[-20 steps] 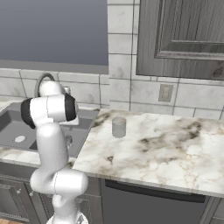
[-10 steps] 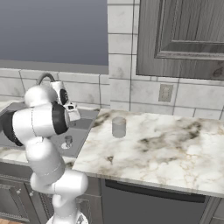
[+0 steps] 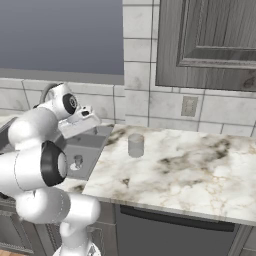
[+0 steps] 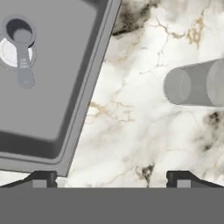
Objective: Move any existing items from the left basin to the right basin for drying. Then move the glass cup from the counter to the left basin of the sink for washing.
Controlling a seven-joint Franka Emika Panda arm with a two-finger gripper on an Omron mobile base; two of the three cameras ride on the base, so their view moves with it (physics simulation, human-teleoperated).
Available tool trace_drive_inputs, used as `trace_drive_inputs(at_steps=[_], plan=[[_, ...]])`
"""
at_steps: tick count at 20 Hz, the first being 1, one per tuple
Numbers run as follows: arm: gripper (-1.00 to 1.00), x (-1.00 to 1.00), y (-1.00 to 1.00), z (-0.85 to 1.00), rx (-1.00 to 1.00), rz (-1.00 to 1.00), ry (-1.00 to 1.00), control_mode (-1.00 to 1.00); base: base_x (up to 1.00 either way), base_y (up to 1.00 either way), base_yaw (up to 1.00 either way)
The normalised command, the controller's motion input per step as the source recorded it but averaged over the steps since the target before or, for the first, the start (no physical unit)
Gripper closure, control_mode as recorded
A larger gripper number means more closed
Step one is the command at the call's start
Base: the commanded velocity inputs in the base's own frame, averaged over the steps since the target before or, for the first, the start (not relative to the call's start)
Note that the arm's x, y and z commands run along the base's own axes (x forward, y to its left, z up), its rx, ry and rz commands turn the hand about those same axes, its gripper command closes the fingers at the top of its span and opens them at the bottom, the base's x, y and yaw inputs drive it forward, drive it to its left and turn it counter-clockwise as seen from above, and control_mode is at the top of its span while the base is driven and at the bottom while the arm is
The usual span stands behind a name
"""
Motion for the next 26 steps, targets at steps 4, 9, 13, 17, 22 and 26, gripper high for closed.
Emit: trace_drive_inputs(at_steps=[4, 9, 13, 17, 22, 26], plan=[[-1.0, -0.02, -0.78, 0.33, -0.13, 0.06, -0.04, -1.0, 0.0, 0.0, 0.0], [-1.0, 0.0, -0.73, 0.04, -0.09, 0.02, 0.0, -1.0, 0.0, 0.0, 0.0], [-1.0, 0.16, -0.43, -0.01, -0.03, 0.0, 0.02, -1.0, 0.0, 0.0, 0.0], [-1.0, 0.13, -0.33, -0.01, 0.0, 0.0, 0.01, -1.0, 0.0, 0.0, 0.0], [-1.0, 0.14, -0.35, -0.11, 0.0, 0.0, 0.03, -1.0, 0.0, 0.0, 0.0], [-1.0, 0.16, -0.24, -0.15, 0.0, 0.0, 0.02, -1.0, 0.0, 0.0, 0.0]])
